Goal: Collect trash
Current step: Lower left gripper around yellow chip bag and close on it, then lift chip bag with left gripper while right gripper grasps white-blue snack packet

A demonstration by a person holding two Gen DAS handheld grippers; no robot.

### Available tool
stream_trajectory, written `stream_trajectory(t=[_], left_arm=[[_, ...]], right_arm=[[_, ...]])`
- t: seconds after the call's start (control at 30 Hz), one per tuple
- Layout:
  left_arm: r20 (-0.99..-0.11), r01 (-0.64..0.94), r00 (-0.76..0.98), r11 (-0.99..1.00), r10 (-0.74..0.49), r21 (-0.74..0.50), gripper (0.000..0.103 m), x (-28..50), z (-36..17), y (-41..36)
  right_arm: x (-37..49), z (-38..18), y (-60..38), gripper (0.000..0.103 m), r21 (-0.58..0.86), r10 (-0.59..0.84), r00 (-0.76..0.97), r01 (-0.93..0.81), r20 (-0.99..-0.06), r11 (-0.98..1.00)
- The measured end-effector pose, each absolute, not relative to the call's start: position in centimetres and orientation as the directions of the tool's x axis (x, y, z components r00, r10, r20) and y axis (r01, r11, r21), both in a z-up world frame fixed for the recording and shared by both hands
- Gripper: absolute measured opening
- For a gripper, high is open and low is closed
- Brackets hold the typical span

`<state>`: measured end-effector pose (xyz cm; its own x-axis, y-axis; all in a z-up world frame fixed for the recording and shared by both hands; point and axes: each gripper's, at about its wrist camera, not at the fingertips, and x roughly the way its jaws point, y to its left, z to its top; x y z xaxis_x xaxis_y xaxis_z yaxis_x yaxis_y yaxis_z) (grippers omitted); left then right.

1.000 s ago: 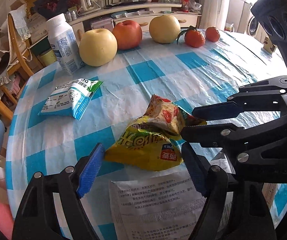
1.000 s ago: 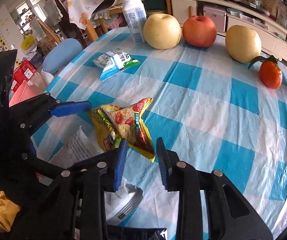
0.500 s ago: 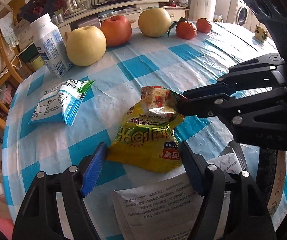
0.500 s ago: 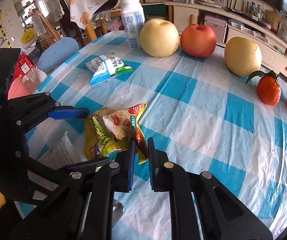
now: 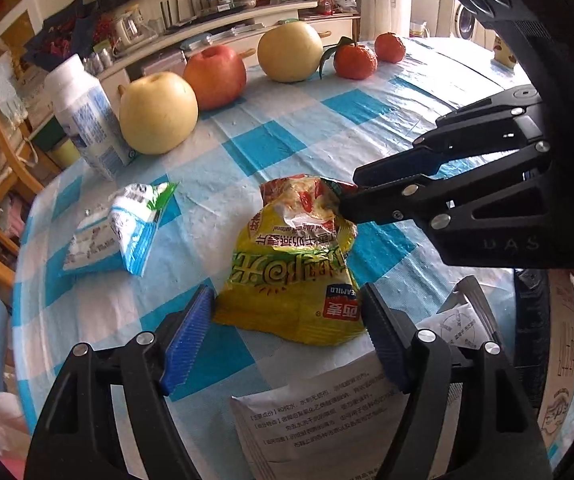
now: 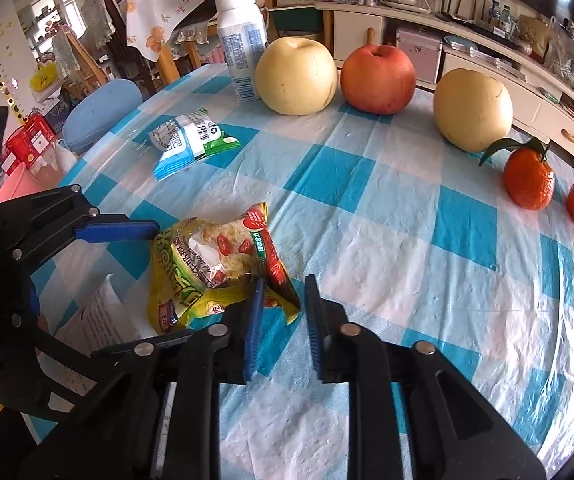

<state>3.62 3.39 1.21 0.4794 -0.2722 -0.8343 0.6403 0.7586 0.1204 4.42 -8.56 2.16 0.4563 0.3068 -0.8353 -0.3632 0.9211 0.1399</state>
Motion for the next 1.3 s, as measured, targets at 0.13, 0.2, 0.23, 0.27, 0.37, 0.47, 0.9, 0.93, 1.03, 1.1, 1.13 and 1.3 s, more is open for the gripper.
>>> stream_trajectory(t=[0.13, 0.2, 0.23, 0.27, 0.37, 0.47, 0.9, 0.93, 1.03, 1.1, 1.13, 1.3], left_arm=[[-0.817, 0.649, 0.514, 0.741, -0.260, 0.173, 0.078, 3.3, 1.7, 2.5], [-0.813, 0.651, 0.523, 0.736, -0.256, 0.187, 0.078, 3.4, 2.0, 2.3], [-0.812, 0.654, 0.525, 0.731, -0.256, 0.192, 0.079, 3.5, 2.1, 2.2], [-0.812, 0.657, 0.527, 0.726, -0.251, 0.203, 0.079, 3.8, 2.2, 2.0], [-0.826, 0.663, 0.512, 0.720, -0.236, 0.206, 0.079, 4.9, 1.9, 1.7], [-0.842, 0.671, 0.489, 0.715, -0.228, 0.196, 0.079, 5.8, 1.3, 1.5], [-0.832, 0.581, 0.479, 0.811, -0.281, 0.060, 0.054, 5.0, 1.0, 2.4], [-0.829, 0.568, 0.486, 0.821, -0.276, 0.060, 0.051, 4.9, 1.0, 2.4], [-0.820, 0.519, 0.508, 0.853, -0.262, 0.049, 0.047, 4.8, 1.2, 2.8], [-0.815, 0.489, 0.524, 0.871, -0.249, 0.048, 0.044, 4.7, 1.3, 3.1], [-0.812, 0.476, 0.531, 0.878, -0.242, 0.049, 0.042, 4.7, 1.4, 3.3], [-0.799, 0.410, 0.560, 0.911, -0.220, 0.037, 0.039, 4.2, 2.1, 4.7]], right_arm=[[4.2, 3.1, -9.6, 0.046, 0.178, 0.330, 0.477, -0.336, -0.814, 0.925], [4.1, 3.6, -10.4, 0.052, 0.214, 0.351, 0.486, -0.315, -0.800, 0.925], [4.1, 3.8, -10.8, 0.056, 0.226, 0.355, 0.490, -0.304, -0.796, 0.925], [4.0, 4.0, -11.1, 0.058, 0.232, 0.354, 0.498, -0.292, -0.792, 0.928], [3.9, 4.5, -12.2, 0.065, 0.247, 0.351, 0.516, -0.260, -0.781, 0.933], [3.9, 4.6, -13.0, 0.069, 0.258, 0.348, 0.524, -0.238, -0.778, 0.936], [3.6, 5.0, -13.4, 0.070, 0.259, 0.342, 0.546, -0.226, -0.765, 0.939], [3.5, 5.1, -13.5, 0.070, 0.259, 0.341, 0.549, -0.223, -0.763, 0.940], [3.3, 5.2, -14.0, 0.070, 0.262, 0.336, 0.557, -0.211, -0.760, 0.942], [3.1, 5.2, -14.3, 0.070, 0.265, 0.333, 0.563, -0.202, -0.756, 0.943], [3.0, 5.3, -14.4, 0.070, 0.265, 0.329, 0.571, -0.195, -0.752, 0.944], [1.9, 6.0, -15.1, 0.070, 0.275, 0.325, 0.600, -0.177, -0.731, 0.945]])
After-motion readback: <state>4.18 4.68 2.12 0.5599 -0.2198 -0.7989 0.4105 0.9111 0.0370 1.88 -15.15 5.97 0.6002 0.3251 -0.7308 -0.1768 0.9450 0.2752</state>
